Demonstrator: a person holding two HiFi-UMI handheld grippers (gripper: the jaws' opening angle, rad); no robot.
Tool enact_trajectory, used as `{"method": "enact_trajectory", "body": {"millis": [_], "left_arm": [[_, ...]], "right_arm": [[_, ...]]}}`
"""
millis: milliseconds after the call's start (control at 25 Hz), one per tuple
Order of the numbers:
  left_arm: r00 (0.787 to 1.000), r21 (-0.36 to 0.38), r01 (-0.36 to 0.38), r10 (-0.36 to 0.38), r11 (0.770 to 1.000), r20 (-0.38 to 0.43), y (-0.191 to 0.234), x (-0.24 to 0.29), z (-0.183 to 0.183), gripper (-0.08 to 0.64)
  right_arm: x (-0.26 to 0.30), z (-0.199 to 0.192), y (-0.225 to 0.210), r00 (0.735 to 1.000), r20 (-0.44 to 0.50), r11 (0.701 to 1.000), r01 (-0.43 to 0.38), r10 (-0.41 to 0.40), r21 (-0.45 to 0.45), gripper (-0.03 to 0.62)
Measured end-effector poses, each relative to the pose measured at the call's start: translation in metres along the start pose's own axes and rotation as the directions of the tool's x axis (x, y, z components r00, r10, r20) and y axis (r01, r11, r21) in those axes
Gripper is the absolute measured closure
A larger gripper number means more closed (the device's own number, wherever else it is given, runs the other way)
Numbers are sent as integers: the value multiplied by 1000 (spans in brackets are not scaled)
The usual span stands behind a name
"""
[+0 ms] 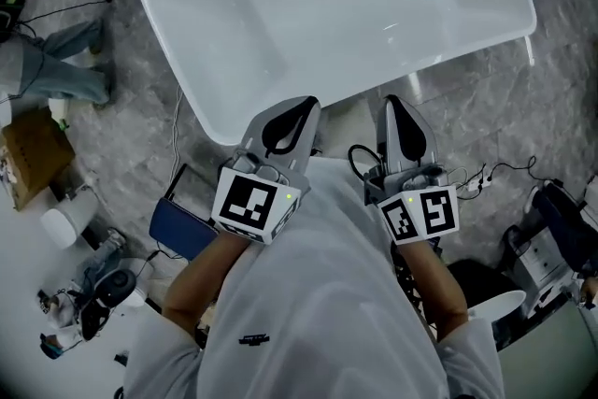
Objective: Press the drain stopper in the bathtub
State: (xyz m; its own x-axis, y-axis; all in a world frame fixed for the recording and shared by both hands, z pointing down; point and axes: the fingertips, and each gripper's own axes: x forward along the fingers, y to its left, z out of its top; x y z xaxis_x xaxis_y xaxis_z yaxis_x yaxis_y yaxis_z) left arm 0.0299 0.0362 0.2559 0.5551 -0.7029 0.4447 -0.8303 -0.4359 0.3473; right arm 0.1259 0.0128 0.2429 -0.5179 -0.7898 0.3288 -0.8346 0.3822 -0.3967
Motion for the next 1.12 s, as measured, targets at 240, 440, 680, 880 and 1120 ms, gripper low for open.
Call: {"method": "enact_trajectory", "body": {"millis": [240, 440, 680, 880, 1120], "left_arm": [[996, -43, -88, 88, 995, -7, 10, 64, 16, 560], [989, -113, -145, 145, 983, -12, 26, 118, 13, 560], [973, -163, -226, 229, 960, 1, 54, 163, 2, 560], [957, -197, -290, 289, 937, -37, 89, 189, -33, 560], [945, -215, -326, 322, 920, -54, 127, 220, -69, 560]], "right_arm": [[52, 14, -47, 990, -72, 989, -131, 125, -73, 594], [110, 7, -92, 968, -155, 968, -219, 199, -121, 594], [177, -25, -145, 928, -280, 942, -296, 246, -156, 594], [236, -59, -174, 908, -329, 916, -340, 260, -214, 592], [295, -105, -191, 892, -361, 900, -370, 273, -232, 592]]}}
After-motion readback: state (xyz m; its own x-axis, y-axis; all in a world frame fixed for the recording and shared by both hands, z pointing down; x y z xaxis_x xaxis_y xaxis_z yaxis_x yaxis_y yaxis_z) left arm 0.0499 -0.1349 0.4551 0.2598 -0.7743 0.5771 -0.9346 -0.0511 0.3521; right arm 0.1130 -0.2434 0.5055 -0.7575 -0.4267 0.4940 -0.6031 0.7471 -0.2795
